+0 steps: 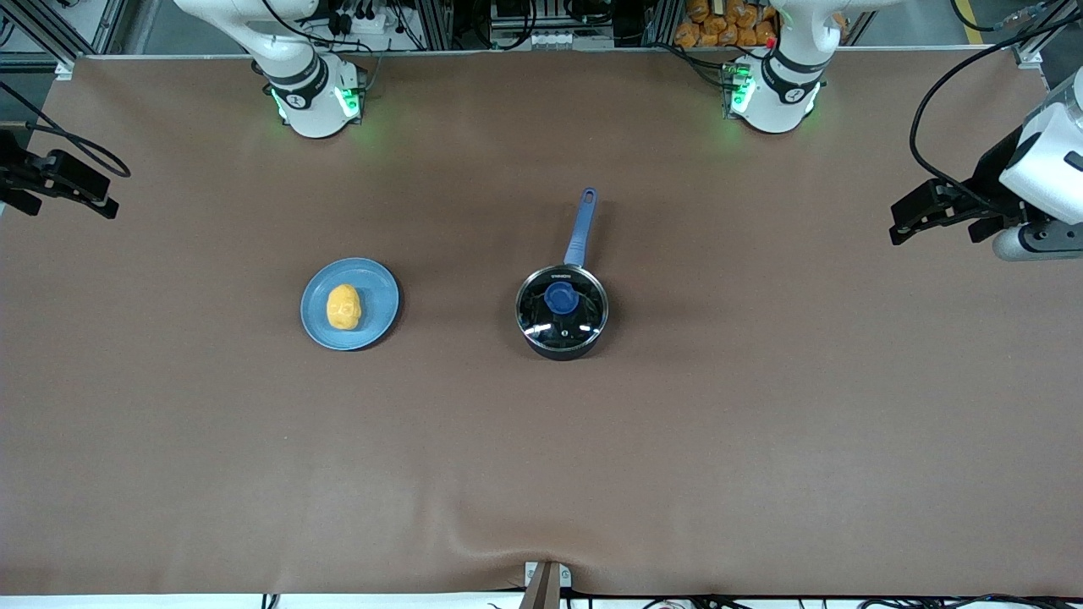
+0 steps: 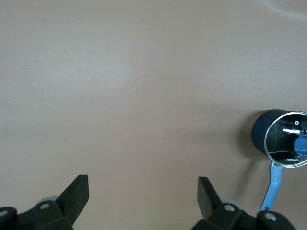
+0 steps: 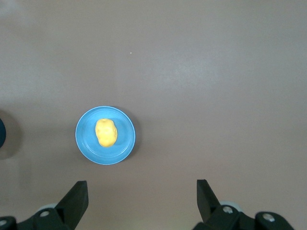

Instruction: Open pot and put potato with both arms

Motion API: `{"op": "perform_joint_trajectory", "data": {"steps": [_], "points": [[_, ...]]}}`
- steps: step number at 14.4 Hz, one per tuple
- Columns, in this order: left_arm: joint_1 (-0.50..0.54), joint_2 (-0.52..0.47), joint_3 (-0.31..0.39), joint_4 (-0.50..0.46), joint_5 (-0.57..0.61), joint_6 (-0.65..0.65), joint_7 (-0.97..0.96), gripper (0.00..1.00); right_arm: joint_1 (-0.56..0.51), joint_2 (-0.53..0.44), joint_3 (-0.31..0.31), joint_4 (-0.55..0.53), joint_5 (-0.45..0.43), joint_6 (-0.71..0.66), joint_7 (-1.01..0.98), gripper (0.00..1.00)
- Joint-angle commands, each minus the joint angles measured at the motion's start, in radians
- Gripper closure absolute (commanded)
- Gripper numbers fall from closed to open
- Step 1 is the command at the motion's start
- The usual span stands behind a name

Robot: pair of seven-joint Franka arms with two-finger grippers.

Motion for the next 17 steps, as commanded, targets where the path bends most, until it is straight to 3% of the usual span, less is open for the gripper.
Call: {"op": "perform_joint_trajectory", "data": {"steps": [1, 17], "points": [[0.003, -0.075, -0.004, -0.093, -0.011, 0.038, -0.008, 0.00, -0.005, -0.022, 0.003, -0.009, -0.001, -0.009, -0.008, 0.00], [0.014, -0.071, -0.013, -0.108, -0.032, 0.060, -0.005, 0.00, -0.005, -0.016, 0.003, -0.011, -0.001, -0.010, -0.008, 0.00]]}}
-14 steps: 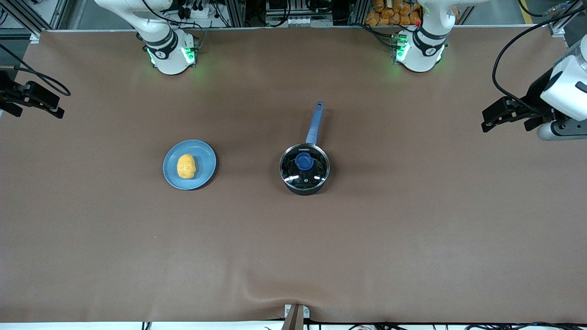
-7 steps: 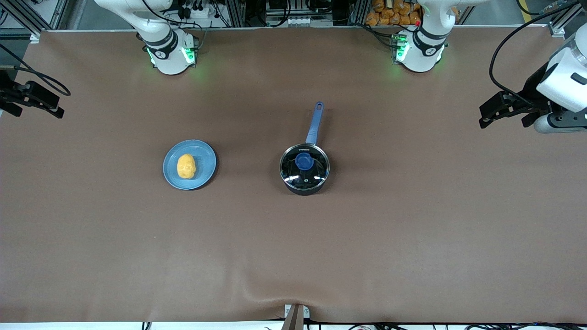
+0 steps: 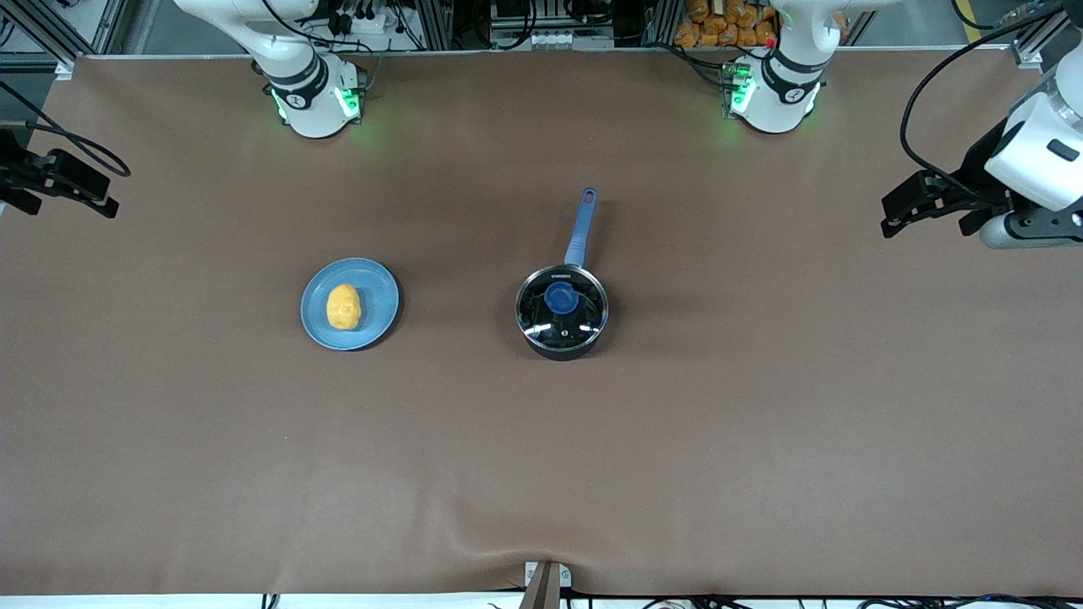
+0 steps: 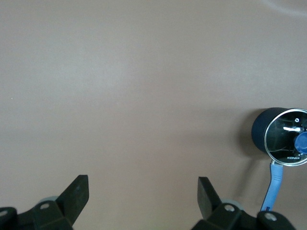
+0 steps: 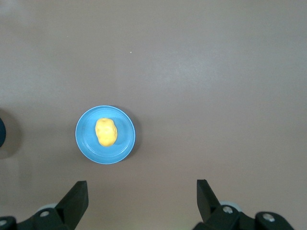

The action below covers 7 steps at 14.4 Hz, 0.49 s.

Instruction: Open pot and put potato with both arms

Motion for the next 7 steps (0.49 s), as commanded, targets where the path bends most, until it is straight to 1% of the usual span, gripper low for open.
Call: {"op": "perform_joint_trajectory", "data": {"steps": [1, 7], "points": [[0.010, -0.013, -0.005, -0.014, -0.026, 0.014, -0.008, 0.00, -0.005, -0.016, 0.003, -0.011, -0.001, -0.007, -0.009, 0.00], [0.003, -0.008, -0.007, -0.016, -0.026, 0.014, -0.010, 0.00, -0.005, -0.013, 0.002, -0.012, -0.001, -0.007, -0.008, 0.00]]}}
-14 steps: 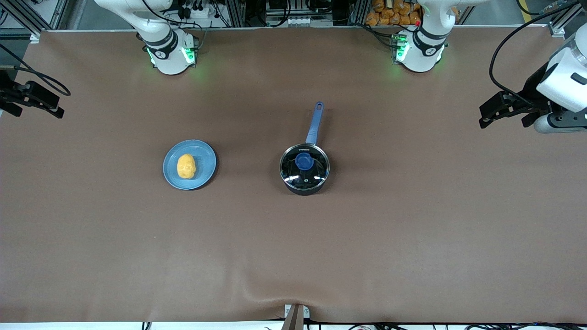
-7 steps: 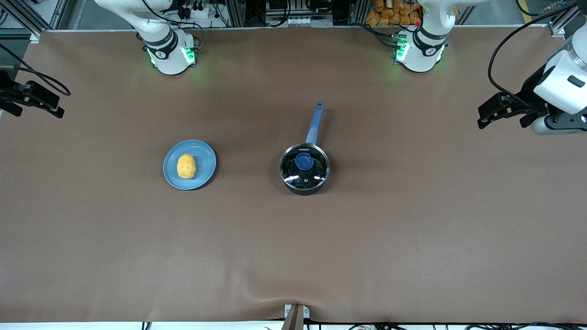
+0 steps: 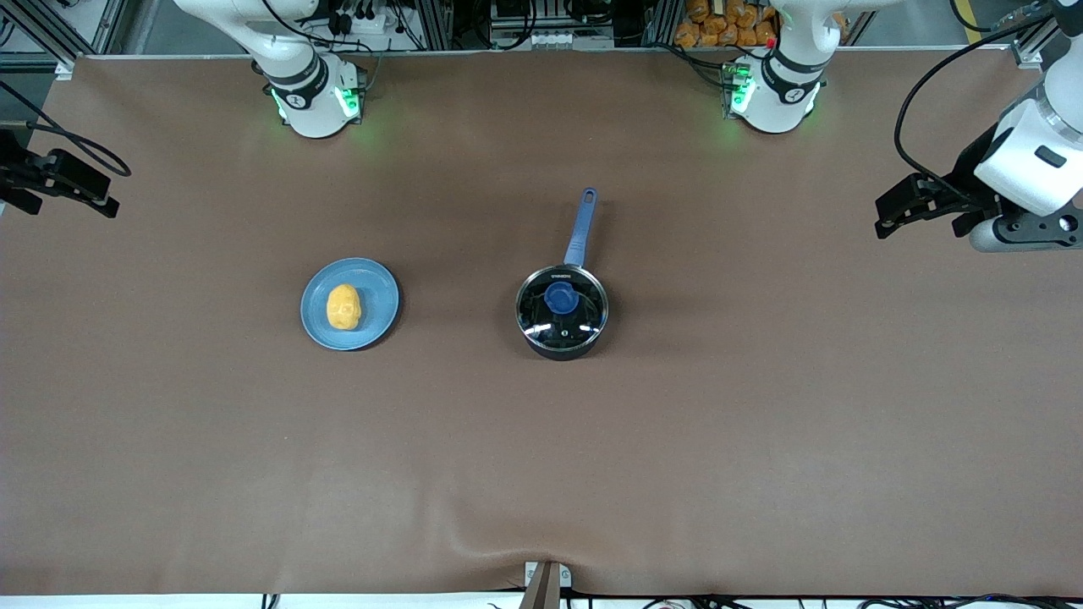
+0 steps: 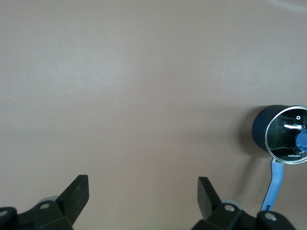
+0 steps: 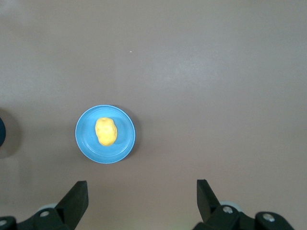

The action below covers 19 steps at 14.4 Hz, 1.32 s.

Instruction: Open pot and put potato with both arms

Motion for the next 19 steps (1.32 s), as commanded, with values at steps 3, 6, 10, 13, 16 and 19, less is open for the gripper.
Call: {"op": "perform_joint_trajectory", "data": {"steps": [3, 6, 10, 13, 16, 19], "points": [[-0.005, 0.006, -0.004, -0.004, -0.049, 0.012, -0.023, 0.00, -0.005, -0.011, 0.003, -0.010, -0.001, -0.005, -0.008, 0.00], [-0.051, 0.043, -0.033, -0.002, -0.100, 0.050, -0.161, 0.00, -0.005, -0.011, 0.002, -0.012, -0.001, -0.005, -0.008, 0.00], [-0.198, 0.140, -0.051, 0.000, -0.097, 0.141, -0.420, 0.00, -0.005, -0.010, 0.002, -0.012, -0.001, -0.005, -0.008, 0.00], [-0.270, 0.239, -0.053, 0.001, -0.100, 0.228, -0.546, 0.00, -0.005, -0.010, 0.002, -0.012, -0.001, -0.005, -0.008, 0.00], [-0.335, 0.366, -0.053, 0.041, -0.100, 0.309, -0.670, 0.00, -0.005, -0.010, 0.002, -0.013, -0.001, -0.005, -0.008, 0.00], [-0.422, 0.476, -0.042, 0.078, -0.080, 0.387, -0.799, 0.00, -0.007, -0.008, 0.002, -0.013, -0.001, -0.005, -0.008, 0.00]]}}
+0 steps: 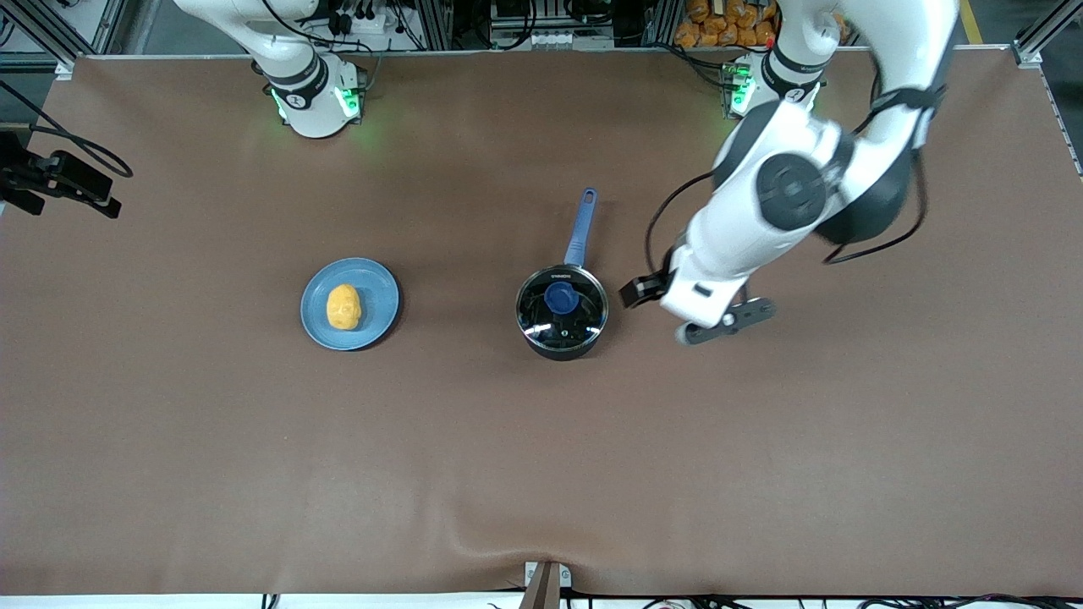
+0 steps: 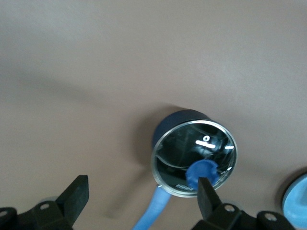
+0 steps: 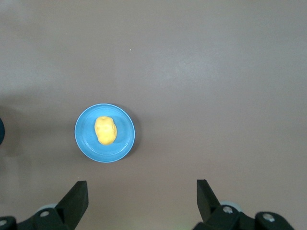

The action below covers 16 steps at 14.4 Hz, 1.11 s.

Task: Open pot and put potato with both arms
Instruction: 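Reach the left gripper to the blue knob of the glass lid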

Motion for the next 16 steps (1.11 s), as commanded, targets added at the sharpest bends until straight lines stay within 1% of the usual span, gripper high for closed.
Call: {"op": "perform_joint_trajectory", "data": {"steps": [1, 5, 12, 14, 16], "points": [[-0.093, 0.099, 0.020, 0.064, 0.027, 0.081, -0.118, 0.00, -0.007, -0.009, 0.004, -0.007, -0.001, -0.005, -0.008, 0.00], [-0.175, 0.199, 0.027, 0.064, 0.148, 0.201, -0.295, 0.00, -0.008, -0.009, 0.003, -0.007, -0.001, -0.005, -0.008, 0.00], [-0.238, 0.245, 0.037, 0.075, 0.191, 0.210, -0.349, 0.00, -0.010, -0.007, 0.003, -0.008, -0.001, -0.003, -0.008, 0.00], [-0.247, 0.263, 0.037, 0.099, 0.193, 0.218, -0.369, 0.00, -0.010, -0.007, 0.003, -0.008, -0.001, -0.002, -0.008, 0.00], [-0.255, 0.268, 0.037, 0.102, 0.219, 0.219, -0.378, 0.00, -0.010, -0.005, 0.003, -0.008, -0.001, -0.002, -0.008, 0.00]]}}
